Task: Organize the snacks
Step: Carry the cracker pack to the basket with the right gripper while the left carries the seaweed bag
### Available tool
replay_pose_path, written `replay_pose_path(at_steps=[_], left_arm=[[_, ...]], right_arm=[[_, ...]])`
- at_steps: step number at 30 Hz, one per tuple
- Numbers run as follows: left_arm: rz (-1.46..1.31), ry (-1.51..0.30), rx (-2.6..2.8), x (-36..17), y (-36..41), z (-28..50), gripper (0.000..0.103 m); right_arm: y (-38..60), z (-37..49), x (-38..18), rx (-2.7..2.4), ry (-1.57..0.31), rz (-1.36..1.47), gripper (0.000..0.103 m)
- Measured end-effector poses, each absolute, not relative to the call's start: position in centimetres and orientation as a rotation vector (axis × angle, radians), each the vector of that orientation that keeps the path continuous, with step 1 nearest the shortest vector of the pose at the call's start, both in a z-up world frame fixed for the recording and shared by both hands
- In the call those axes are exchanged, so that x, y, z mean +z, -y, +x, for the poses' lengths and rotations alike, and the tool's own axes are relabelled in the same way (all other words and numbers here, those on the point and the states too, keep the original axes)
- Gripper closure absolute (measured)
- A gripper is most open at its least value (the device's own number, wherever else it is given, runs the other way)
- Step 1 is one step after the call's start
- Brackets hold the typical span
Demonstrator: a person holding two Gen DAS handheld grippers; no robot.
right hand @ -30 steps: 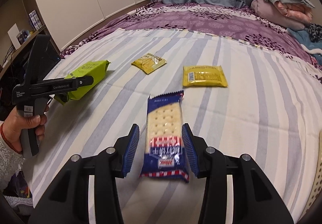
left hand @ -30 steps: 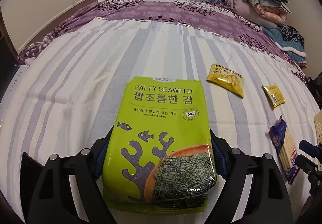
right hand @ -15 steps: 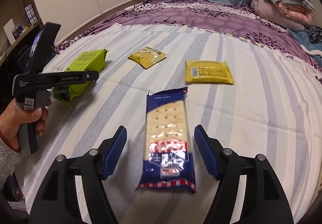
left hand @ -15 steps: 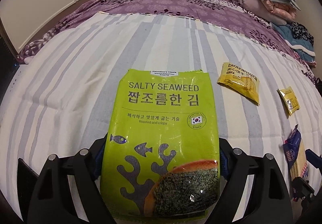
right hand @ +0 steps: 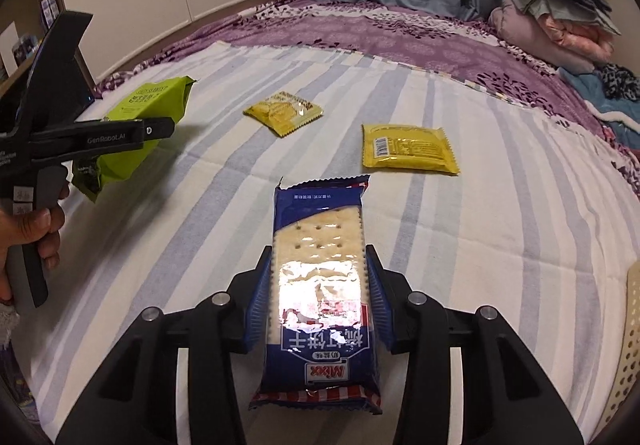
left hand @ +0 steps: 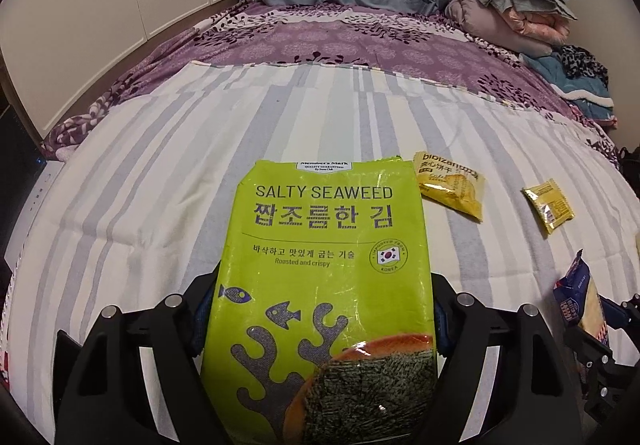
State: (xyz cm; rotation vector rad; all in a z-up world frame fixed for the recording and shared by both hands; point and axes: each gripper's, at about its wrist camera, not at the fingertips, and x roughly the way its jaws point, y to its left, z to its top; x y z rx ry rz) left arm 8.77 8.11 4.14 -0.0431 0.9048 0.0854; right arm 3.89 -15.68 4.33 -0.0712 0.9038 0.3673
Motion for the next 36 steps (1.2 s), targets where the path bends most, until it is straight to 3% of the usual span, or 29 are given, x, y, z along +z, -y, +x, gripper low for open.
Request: replay_pose_path(at_steps=[19,36], left_arm=[[0.063,-0.762,-0.077,11.7,-0.1,3.6,0.023],[0.15,-0.709,-0.203,14.5,7.0,0.2,0.023]], right_arm=[[22.6,-1.2,11.8,0.297,-0.731,0.066,0.059],[31.3,-5.3,14.9,0.14,-0.613,0.164,0.059]])
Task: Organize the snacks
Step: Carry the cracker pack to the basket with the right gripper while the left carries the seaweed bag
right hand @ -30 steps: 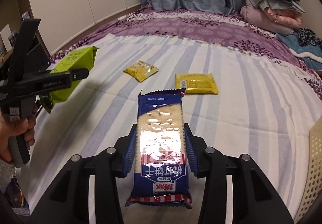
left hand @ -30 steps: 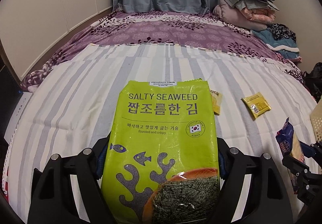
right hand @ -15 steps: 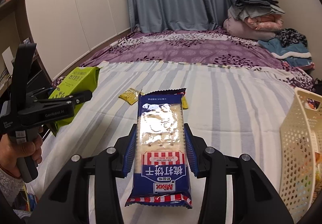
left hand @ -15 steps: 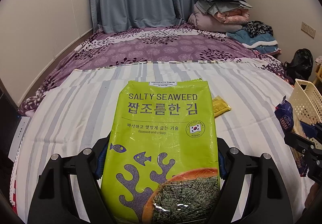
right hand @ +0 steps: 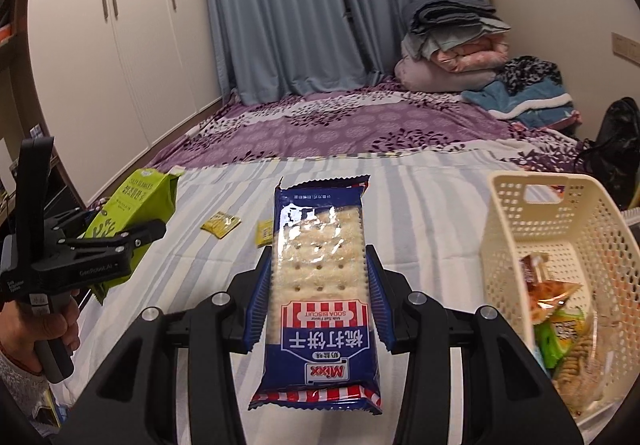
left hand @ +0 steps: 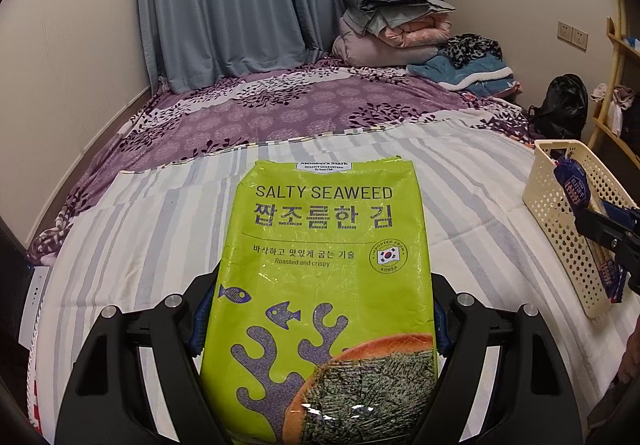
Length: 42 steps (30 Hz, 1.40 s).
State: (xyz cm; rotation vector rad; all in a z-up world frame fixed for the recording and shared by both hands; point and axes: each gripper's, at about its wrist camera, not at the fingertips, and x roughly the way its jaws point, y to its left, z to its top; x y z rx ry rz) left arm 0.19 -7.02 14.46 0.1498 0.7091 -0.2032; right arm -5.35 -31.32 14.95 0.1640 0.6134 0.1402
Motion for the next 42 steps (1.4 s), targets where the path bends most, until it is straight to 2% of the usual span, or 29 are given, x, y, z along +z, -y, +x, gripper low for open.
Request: replay_pose_path(at_steps=[22,34,36,38,41,42], left_arm=[[0.207,-0.666,-0.336,16.5,12.4,-2.4,0.023],[0.223,-0.662,-0.4,17.0,14.5,-3.0,0.023],[0.223,-0.666,-0.406,17.0,14.7,-3.0,0.023],[0.225,-0.668,-0.411,17.0,15.0,-2.9,0.023],[0.232,-0.669,-0.424,17.1,15.3,-2.9,0.023],[0.233,-0.669,-0.429,17.1,15.6,-2.9,0.023]], right_arm=[[42.6,-11.4,15.0,-0.134,-0.563,0.272,0.059],[48.4,-11.6,12.3,-0.263,-0.607,0.345,0.059],[49.0,-11.5,11.8,-0.281,-0.618,0.352,0.057],[49.4,-11.7,11.5,-0.29,-0.617,0.371,0.047],[49.6,-12.2,11.6,-0.305,-0.601,0.37,0.036],[49.6,-12.3,11.7,-0.307,-0.595,0.369,0.035]])
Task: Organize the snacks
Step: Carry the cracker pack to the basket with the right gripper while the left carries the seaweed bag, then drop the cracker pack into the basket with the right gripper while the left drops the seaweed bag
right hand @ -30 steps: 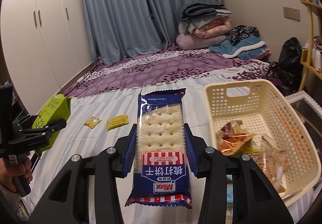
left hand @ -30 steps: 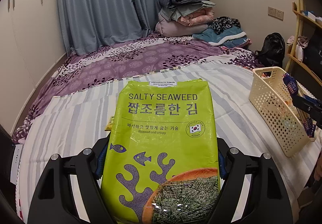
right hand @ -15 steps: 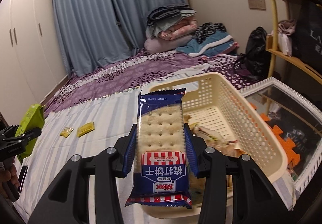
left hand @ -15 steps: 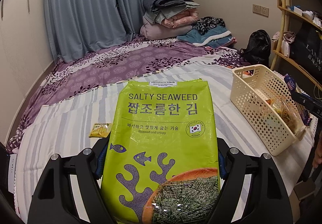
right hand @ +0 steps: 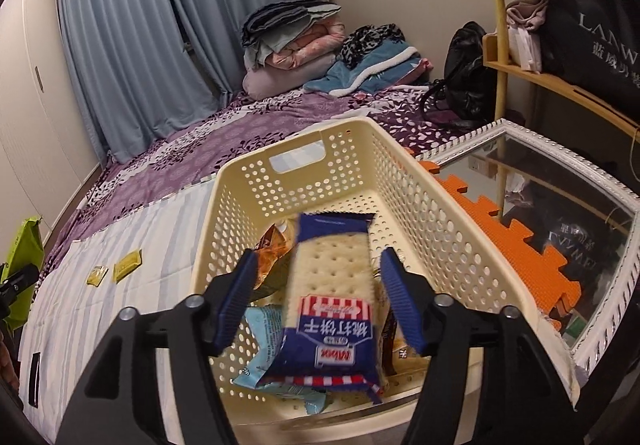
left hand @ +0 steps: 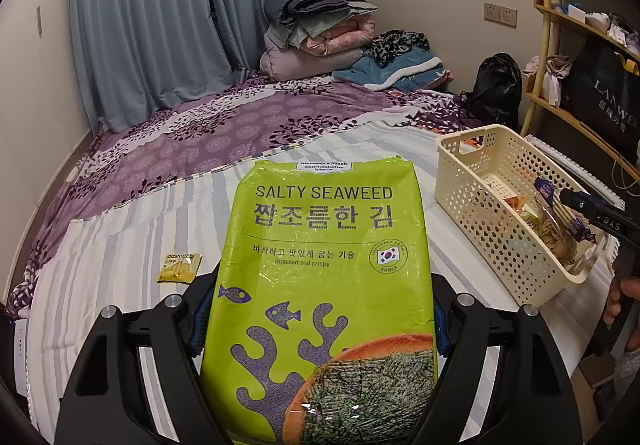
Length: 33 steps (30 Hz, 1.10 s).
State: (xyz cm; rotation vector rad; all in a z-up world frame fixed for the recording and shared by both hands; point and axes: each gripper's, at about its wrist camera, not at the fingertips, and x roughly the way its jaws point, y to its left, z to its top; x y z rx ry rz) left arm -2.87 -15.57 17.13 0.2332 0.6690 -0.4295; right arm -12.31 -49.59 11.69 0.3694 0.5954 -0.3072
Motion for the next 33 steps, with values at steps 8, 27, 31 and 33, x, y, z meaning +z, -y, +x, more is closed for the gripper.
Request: replay_pose_path(at_steps=[8,27,31,33], left_arm=[[0.259,-0.665,-0.502,17.3,18.9,-3.1,0.023],[0.294,-0.68,-0.78,16.9,31.7,-4.5,0.023],[0.291,-0.7,-0.836,16.1,34.9,-4.7,0.023],[0.283,-0.712,-0.859,15.8,36.2,-4.7,0.023]], right_arm=[[49.9,-13.9,12.3,-0.334,-0.558,0.365,0.035],[51.6,-18.9,13.2,-0.421,-0.496,0.365,0.035],[51.8,-19.4,13.0,-0.43,-0.498,0.372,0.035],[51.9,-19.8,13.1,-0.435,-0.497,0.372,0.035]])
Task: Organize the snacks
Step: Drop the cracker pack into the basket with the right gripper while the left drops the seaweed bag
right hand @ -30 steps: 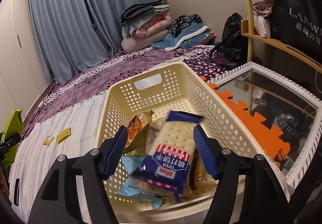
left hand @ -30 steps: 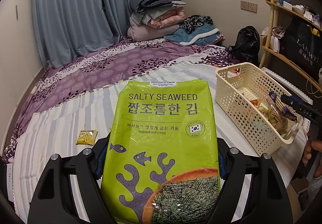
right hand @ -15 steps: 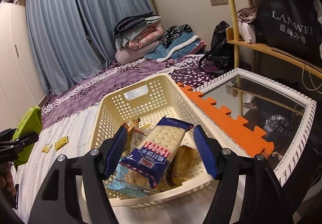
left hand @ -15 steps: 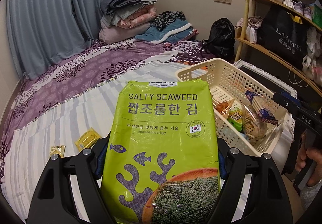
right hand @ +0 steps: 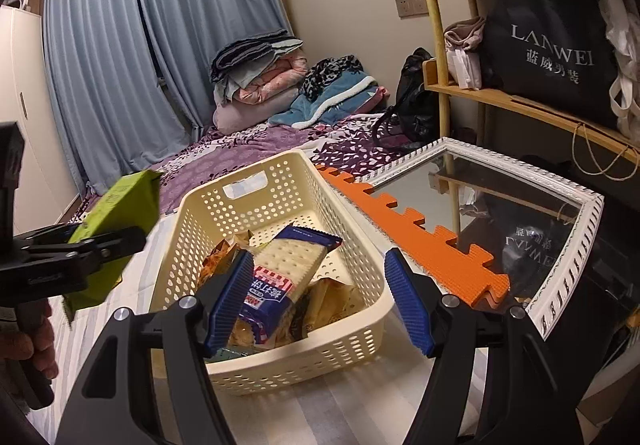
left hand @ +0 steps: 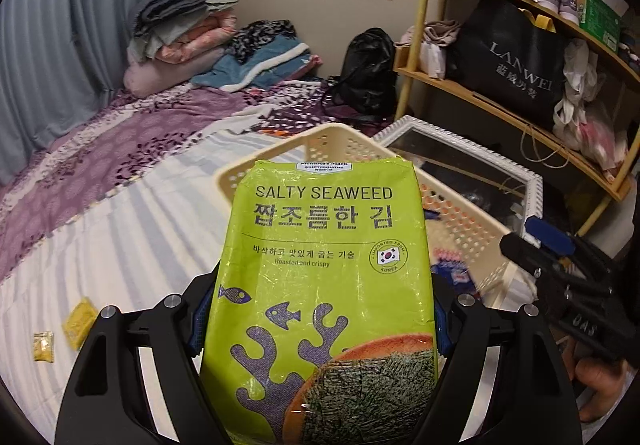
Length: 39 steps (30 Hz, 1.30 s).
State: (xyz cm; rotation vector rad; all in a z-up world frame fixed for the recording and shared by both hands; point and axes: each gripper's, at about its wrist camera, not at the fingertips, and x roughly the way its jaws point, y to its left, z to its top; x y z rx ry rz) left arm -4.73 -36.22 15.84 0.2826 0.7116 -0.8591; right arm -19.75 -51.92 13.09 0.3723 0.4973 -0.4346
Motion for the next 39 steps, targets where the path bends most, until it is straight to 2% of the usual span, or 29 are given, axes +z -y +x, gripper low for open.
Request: replay_pose_path(at_steps=[9,11,12,15,17,25,28,39], left_arm=[[0.236,-0.786,-0.924,14.2,40.2,-4.1,0.02],[0.231,-0.796,-0.927,14.0,40.5,-4.0,0.007],[0.227,-0.795,-0.922,14.0,40.4,-4.0,0.004],[0.224,-0.797,-0.921,14.2,39.9,-3.8,0.004],[0.225,-0.793,-0.914,14.4,39.4,-3.8,0.004],[0.249,-0.751,-0.859,15.6,36.9,-3.5,0.004],[0.261,-0.723,-0.849,16.3,35.6,-3.8,0.004],[0.21,-0.727,-0.755,17.1,30.1,-2.9,0.003]], right_arm=[[52.5,-21.0,13.1,-0.47,-0.492,0.379,0.035],[52.6,-21.2,13.1,-0.476,-0.492,0.381,0.035],[52.6,-21.3,13.1,-0.478,-0.491,0.38,0.035],[52.5,-21.3,13.3,-0.482,-0.485,0.383,0.035],[52.3,-21.2,13.4,-0.482,-0.477,0.382,0.031],[50.9,-20.4,14.0,-0.441,-0.461,0.368,0.03],[50.3,-19.9,14.1,-0.425,-0.458,0.365,0.024],[46.4,-17.6,15.3,-0.296,-0.449,0.33,0.02]])
